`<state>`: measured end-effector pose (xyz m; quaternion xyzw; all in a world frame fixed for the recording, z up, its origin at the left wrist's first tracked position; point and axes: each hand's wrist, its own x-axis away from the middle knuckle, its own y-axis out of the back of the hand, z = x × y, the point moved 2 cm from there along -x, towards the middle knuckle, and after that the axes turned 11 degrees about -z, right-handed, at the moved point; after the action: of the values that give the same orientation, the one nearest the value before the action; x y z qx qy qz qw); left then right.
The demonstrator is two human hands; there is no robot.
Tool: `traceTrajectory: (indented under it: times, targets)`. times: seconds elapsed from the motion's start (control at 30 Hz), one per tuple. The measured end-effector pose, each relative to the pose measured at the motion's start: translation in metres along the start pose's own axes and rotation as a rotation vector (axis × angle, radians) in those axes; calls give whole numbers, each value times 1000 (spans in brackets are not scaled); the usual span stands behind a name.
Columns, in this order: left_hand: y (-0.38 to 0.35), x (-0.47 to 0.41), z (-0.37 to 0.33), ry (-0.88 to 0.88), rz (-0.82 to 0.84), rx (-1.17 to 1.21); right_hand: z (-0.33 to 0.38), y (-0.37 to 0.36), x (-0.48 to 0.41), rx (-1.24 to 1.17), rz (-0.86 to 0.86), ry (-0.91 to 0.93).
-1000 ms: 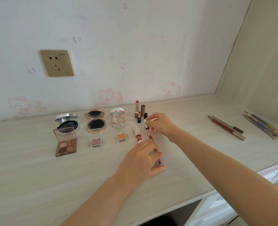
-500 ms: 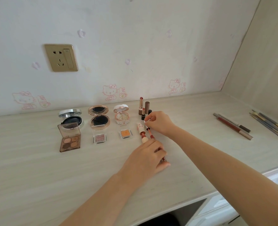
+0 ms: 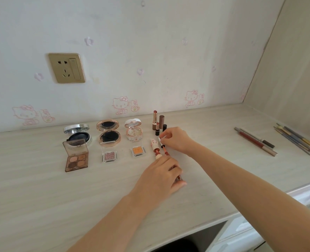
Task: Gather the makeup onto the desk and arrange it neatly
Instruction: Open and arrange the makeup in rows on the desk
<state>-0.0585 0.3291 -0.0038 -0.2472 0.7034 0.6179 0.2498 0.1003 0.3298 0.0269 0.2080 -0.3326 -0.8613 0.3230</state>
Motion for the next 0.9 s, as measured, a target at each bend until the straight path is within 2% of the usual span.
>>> traceTrajectory:
  times: [0.23,0.67,0.9]
  targets:
    - [5,1,-1,39,-4,30,-5,15,9,-23,-2,6]
    - [-5,-25,-17,52,-9,114,-88,110,83,304,-171,155]
    - [-51,-82,-37,142,70,223,-137,157,103,426,-281,102]
